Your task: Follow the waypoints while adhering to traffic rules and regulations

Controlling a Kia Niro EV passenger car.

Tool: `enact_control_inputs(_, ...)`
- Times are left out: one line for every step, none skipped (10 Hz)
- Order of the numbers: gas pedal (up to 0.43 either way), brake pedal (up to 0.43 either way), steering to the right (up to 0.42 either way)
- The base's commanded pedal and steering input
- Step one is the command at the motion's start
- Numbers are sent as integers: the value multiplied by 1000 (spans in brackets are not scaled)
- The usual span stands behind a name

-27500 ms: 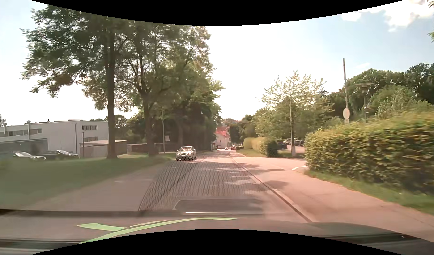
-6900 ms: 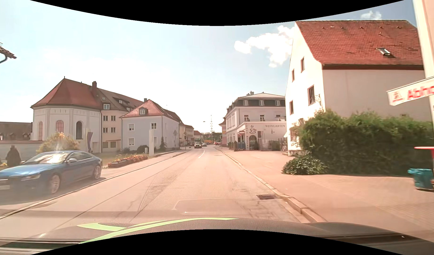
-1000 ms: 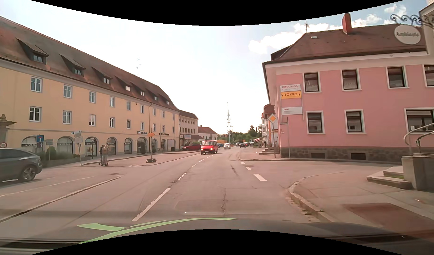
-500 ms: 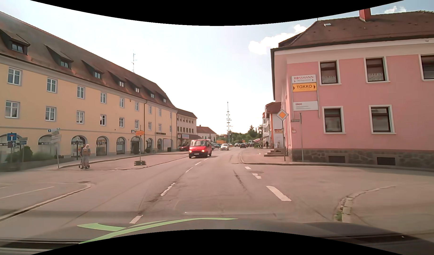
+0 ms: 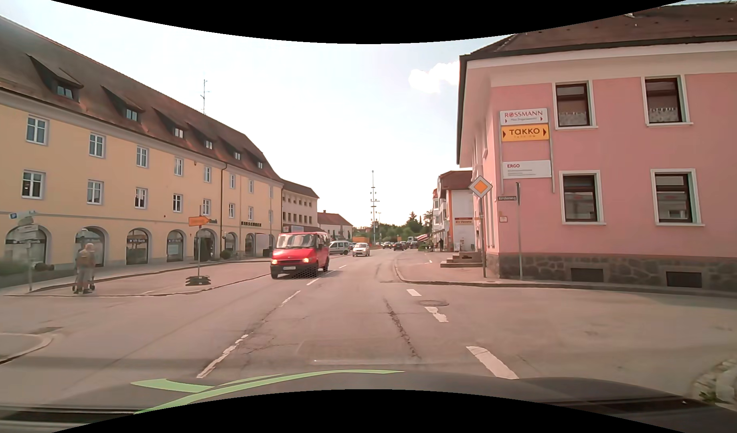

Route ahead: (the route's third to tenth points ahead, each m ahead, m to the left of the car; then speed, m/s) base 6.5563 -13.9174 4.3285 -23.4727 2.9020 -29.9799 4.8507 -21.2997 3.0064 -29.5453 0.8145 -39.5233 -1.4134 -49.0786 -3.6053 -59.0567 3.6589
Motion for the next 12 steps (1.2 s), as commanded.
enact_control_inputs(0, 238, 210)
enact_control_inputs(0, 238, 250)
enact_control_inputs(0, 220, 286)
enact_control_inputs(0, 207, 306)
enact_control_inputs(0, 183, 329)
enact_control_inputs(0, 140, 354)
enact_control_inputs(0, 104, 376)
enact_control_inputs(0, 67, 405)
enact_control_inputs(0, 37, 424)
enact_control_inputs(0, 18, 438)
enact_control_inputs(0, 12, 452)
enact_control_inputs(0, 0, 467)
